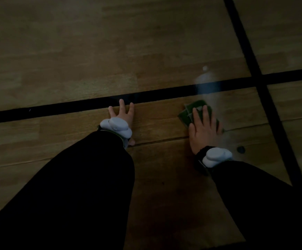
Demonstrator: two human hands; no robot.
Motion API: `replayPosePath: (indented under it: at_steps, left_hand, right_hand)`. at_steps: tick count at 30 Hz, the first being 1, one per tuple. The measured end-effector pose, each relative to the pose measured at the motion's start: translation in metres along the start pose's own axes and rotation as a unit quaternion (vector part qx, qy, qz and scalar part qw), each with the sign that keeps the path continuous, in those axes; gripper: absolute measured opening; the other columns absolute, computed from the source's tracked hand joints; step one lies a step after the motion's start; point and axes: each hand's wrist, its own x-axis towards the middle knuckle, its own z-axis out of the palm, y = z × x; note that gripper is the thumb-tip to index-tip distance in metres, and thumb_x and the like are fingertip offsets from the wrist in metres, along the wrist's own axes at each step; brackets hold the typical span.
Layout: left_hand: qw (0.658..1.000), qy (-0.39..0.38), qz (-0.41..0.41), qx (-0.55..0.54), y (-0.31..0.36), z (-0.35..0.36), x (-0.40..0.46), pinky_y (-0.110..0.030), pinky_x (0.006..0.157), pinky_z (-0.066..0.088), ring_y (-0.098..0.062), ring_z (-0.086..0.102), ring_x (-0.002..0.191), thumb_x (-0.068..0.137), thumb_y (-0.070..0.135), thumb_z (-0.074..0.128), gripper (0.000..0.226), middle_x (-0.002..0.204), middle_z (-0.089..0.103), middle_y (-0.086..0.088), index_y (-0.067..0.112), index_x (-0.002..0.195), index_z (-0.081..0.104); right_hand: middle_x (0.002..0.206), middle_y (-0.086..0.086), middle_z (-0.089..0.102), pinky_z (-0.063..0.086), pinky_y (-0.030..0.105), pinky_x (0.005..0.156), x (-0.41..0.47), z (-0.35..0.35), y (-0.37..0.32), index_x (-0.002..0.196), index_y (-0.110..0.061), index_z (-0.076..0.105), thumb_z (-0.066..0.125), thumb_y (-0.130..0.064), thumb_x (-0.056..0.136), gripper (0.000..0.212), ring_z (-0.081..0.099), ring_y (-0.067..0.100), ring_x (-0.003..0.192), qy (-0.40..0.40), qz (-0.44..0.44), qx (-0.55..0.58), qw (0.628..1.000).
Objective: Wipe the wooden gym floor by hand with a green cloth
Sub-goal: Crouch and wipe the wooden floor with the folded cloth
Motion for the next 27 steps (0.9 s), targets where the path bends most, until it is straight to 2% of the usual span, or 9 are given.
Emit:
replayPosePath:
  at_steps: [6,12,14,19,23,27]
  left_hand:
    - [1.0,0.002,-0.004,-0.014,0.0,0.002,0.001,-0.062,0.112,0.018,-0.047,-0.014,0.141,0.065,0.027,0.086,0.134,0.155,-0.027,-0.007,0.028,0.149,-0.018]
    - [1.0,0.005,-0.003,-0.023,0.001,0.002,0.001,-0.062,0.112,0.019,-0.047,-0.014,0.141,0.068,0.024,0.084,0.13,0.155,-0.027,-0.007,0.027,0.15,-0.017]
    - [1.0,0.005,-0.006,-0.024,0.002,0.002,0.001,-0.062,0.112,0.02,-0.047,-0.014,0.141,0.068,0.024,0.084,0.13,0.155,-0.027,-0.007,0.027,0.15,-0.017]
    - [1.0,0.003,0.001,-0.026,0.001,0.0,0.0,-0.061,0.112,0.019,-0.047,-0.014,0.141,0.069,0.023,0.084,0.129,0.155,-0.026,-0.008,0.026,0.15,-0.016]
    - [0.999,0.009,0.007,-0.045,-0.002,0.003,0.001,-0.064,0.11,0.02,-0.047,-0.015,0.141,0.066,0.022,0.085,0.131,0.156,-0.025,-0.006,0.025,0.15,-0.015]
    - [0.996,0.018,0.029,-0.077,-0.008,0.005,-0.003,-0.067,0.109,0.019,-0.04,-0.014,0.143,0.065,0.024,0.086,0.132,0.157,-0.021,-0.002,0.021,0.15,-0.015]
  right_hand:
    - [0.161,0.0,-0.006,0.002,0.051,0.116,0.014,-0.009,0.042,0.152,-0.032,0.006,0.025,-0.041,0.101,0.056,-0.003,0.028,0.147,0.011,0.126,-0.006,0.992]
    - [0.16,0.003,-0.008,0.001,0.052,0.116,0.019,-0.007,0.024,0.152,-0.03,0.002,0.025,-0.039,0.101,0.057,-0.005,0.03,0.147,0.016,0.171,0.015,0.985]
    - [0.16,0.005,-0.01,0.002,0.053,0.117,0.017,-0.007,0.013,0.153,-0.029,0.001,0.025,-0.04,0.101,0.058,-0.006,0.031,0.147,0.011,0.155,0.008,0.988]
    - [0.16,0.005,-0.013,0.0,0.052,0.116,0.003,-0.004,-0.031,0.152,-0.028,0.0,0.025,-0.04,0.101,0.058,-0.007,0.032,0.146,-0.014,0.039,-0.007,0.999]
    - [0.16,0.004,-0.013,0.0,0.05,0.116,-0.001,0.003,-0.059,0.152,-0.028,0.0,0.025,-0.04,0.101,0.059,-0.009,0.031,0.146,-0.026,-0.015,-0.011,0.999]
    - [0.16,0.004,-0.014,-0.003,0.05,0.117,-0.008,0.005,-0.084,0.152,-0.028,-0.001,0.024,-0.04,0.101,0.058,-0.012,0.03,0.146,-0.045,-0.065,-0.016,0.997]
